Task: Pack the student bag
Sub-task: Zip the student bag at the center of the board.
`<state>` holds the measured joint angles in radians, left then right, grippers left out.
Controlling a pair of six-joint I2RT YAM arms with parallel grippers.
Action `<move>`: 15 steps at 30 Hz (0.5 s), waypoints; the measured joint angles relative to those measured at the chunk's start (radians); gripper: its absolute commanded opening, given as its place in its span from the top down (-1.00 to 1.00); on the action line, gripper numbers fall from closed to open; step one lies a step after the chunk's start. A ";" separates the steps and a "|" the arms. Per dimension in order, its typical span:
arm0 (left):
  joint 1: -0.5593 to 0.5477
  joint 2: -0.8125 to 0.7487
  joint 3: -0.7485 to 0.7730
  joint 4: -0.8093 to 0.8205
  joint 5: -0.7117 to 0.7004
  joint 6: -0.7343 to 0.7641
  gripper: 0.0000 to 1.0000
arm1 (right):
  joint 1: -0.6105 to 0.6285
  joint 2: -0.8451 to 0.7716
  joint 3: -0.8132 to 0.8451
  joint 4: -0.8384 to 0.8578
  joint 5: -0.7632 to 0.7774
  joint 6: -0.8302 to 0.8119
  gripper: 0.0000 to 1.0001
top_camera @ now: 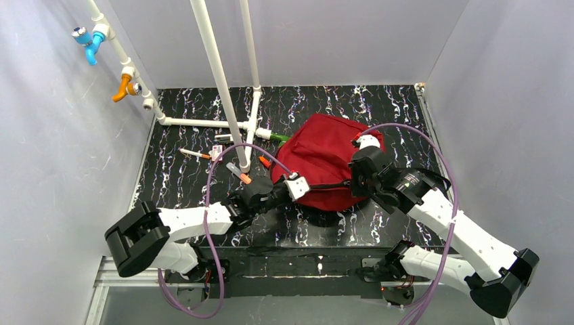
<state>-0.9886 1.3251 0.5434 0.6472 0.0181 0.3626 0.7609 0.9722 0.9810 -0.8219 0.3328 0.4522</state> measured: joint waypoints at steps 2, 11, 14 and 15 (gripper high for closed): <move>0.015 -0.014 -0.018 -0.005 0.010 -0.010 1.00 | -0.008 -0.003 0.000 -0.017 0.013 0.016 0.97; 0.031 -0.031 -0.025 -0.052 0.075 -0.046 -0.23 | -0.020 -0.044 -0.012 -0.026 -0.092 0.001 0.97; 0.007 -0.033 -0.003 -0.099 0.078 -0.066 -0.29 | -0.028 -0.055 -0.022 -0.006 -0.167 -0.018 0.97; -0.018 -0.030 0.015 -0.113 0.078 -0.068 -0.29 | -0.028 -0.049 -0.023 0.000 -0.184 -0.024 0.97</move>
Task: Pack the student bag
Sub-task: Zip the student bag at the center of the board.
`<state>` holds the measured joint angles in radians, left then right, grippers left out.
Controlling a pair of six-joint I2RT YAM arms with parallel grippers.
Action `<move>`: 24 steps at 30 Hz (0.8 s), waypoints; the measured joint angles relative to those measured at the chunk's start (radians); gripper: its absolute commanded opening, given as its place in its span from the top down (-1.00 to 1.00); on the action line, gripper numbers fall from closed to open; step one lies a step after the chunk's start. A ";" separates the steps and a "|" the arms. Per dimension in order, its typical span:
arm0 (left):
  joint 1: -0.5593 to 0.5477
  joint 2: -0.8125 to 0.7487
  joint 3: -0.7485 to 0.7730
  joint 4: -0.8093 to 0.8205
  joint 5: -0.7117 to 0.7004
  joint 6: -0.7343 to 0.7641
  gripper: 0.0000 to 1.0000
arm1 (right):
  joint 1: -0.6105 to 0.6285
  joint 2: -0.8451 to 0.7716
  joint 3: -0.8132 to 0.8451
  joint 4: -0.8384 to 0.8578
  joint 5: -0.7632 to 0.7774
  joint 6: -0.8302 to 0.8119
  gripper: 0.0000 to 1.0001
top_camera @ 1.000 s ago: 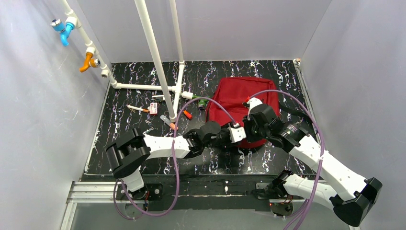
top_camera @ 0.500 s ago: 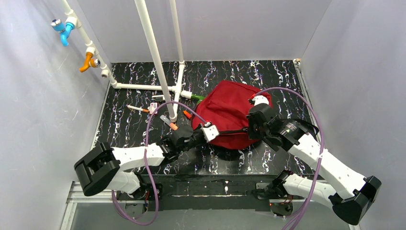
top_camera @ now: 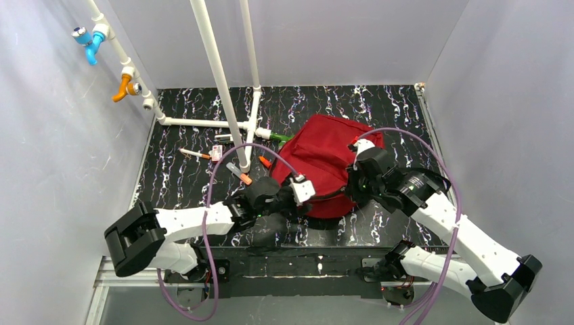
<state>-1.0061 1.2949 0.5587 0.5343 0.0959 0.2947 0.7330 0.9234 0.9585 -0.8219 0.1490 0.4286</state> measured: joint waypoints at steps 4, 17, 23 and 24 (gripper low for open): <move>-0.086 0.059 0.129 -0.011 0.000 -0.022 -0.21 | 0.000 0.026 -0.001 0.013 -0.048 -0.023 0.97; -0.141 0.225 0.226 0.001 -0.116 -0.021 1.00 | 0.002 0.031 0.010 -0.075 0.029 0.013 0.97; -0.141 0.020 0.059 0.003 -0.130 -0.015 1.00 | -0.075 0.157 0.020 -0.119 0.075 0.138 0.97; -0.141 -0.003 0.040 0.005 -0.130 -0.017 1.00 | -0.116 0.158 0.014 -0.106 0.040 0.146 0.97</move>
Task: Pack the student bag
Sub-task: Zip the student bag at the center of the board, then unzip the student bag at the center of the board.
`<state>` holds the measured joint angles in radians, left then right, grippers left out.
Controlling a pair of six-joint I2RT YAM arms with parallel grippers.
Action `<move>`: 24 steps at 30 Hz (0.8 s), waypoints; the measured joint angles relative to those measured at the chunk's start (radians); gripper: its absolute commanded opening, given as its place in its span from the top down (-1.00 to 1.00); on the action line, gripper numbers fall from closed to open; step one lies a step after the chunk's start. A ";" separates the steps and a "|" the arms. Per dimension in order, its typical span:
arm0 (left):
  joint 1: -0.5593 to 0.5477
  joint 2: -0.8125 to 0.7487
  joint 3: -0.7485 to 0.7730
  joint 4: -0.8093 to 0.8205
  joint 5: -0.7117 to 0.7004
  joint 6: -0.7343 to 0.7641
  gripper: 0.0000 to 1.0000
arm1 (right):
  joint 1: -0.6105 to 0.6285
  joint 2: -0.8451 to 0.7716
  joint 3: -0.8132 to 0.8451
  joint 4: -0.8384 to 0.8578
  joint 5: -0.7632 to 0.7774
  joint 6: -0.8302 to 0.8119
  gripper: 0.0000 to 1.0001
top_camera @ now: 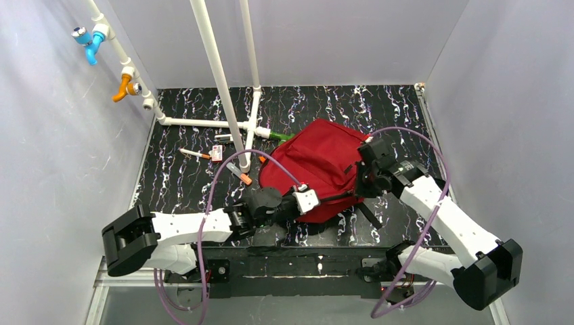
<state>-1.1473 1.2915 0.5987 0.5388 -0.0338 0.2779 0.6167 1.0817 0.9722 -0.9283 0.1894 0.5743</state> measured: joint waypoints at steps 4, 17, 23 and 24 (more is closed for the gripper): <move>0.000 -0.046 -0.056 0.032 0.023 -0.018 1.00 | -0.144 0.001 -0.027 0.035 -0.106 0.014 0.97; -0.005 0.092 -0.030 0.097 0.119 -0.124 1.00 | -0.372 0.049 -0.062 0.114 -0.062 -0.087 -0.31; -0.079 0.209 0.027 0.079 0.121 -0.167 0.94 | -0.417 -0.109 -0.060 0.182 -0.058 -0.193 -0.53; -0.093 0.230 0.042 0.081 0.123 -0.177 0.89 | -0.415 -0.113 -0.059 0.194 -0.072 -0.201 -0.41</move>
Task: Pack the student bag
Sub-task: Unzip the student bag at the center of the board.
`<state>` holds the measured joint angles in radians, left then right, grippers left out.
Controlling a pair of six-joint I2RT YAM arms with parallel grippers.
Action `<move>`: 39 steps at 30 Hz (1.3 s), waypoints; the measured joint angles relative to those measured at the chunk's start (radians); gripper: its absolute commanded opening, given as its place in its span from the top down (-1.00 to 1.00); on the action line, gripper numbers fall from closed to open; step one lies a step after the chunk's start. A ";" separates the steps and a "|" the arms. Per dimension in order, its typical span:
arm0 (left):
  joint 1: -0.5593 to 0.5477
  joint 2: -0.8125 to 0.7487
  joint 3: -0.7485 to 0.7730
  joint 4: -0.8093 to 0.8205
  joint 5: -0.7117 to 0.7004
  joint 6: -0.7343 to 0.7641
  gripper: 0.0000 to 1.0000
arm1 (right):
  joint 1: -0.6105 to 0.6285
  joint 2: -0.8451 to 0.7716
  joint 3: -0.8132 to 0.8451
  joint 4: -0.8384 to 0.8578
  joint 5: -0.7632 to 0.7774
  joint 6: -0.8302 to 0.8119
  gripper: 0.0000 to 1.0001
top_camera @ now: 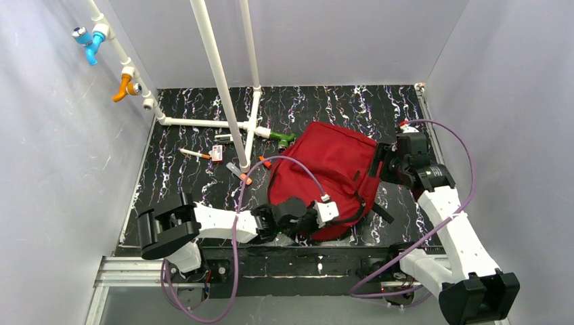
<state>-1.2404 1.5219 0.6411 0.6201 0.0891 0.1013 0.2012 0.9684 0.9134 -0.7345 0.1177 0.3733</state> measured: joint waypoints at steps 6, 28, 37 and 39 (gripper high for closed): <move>-0.062 0.068 0.051 0.019 0.027 -0.070 0.08 | 0.000 0.122 0.001 0.100 -0.145 0.030 -0.23; -0.010 -0.059 0.015 -0.120 -0.161 -0.307 0.76 | 0.003 0.198 -0.133 0.282 -0.308 0.115 0.93; -0.011 0.079 -0.022 0.009 -0.126 -0.410 0.89 | 0.063 0.167 -0.077 0.266 -0.304 0.149 0.97; -0.011 0.099 -0.051 0.079 -0.130 -0.425 0.88 | 0.124 0.176 -0.053 0.268 -0.281 0.166 0.97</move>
<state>-1.2514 1.6207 0.5896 0.6991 -0.0414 -0.3237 0.3256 1.1446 0.8604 -0.4664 -0.1635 0.5388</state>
